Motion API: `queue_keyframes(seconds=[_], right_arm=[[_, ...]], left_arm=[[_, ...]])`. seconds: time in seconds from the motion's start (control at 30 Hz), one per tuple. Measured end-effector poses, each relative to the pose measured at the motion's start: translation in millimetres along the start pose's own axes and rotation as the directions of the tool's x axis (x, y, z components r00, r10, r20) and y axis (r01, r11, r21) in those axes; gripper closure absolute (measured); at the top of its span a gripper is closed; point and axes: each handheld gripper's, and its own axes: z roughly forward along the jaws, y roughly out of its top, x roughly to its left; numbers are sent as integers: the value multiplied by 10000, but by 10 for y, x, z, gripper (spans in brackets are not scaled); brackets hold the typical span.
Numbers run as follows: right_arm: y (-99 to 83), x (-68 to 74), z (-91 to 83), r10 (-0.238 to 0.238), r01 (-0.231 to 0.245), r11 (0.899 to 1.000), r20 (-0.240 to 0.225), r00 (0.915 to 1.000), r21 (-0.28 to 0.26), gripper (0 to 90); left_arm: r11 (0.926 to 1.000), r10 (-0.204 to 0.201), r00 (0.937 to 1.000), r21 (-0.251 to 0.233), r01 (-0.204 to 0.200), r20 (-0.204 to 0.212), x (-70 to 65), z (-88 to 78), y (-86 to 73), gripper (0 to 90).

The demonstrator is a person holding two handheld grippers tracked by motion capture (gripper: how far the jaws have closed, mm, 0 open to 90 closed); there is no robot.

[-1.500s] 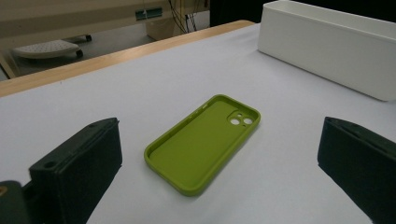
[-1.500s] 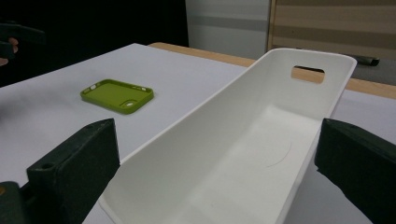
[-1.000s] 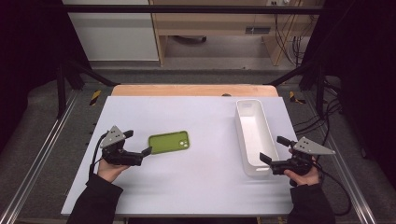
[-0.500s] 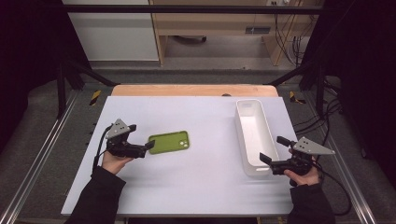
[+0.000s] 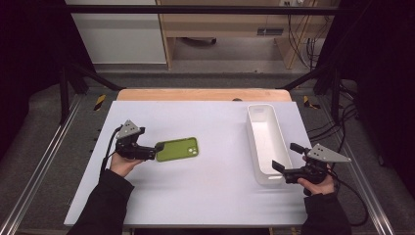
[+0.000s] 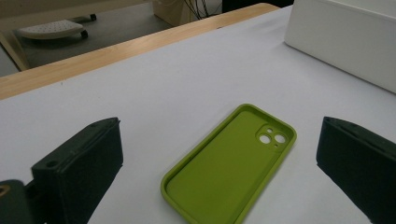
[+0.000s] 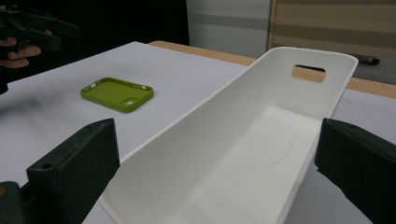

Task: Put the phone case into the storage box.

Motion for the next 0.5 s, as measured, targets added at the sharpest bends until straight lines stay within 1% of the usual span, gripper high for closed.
queue_keyframes(seconds=[0.5], right_arm=[[-1,2,1,22,-22,10000,-7,10000,12,5]], left_arm=[[9990,-93,9996,444,104,-249,82,197,42,8]])
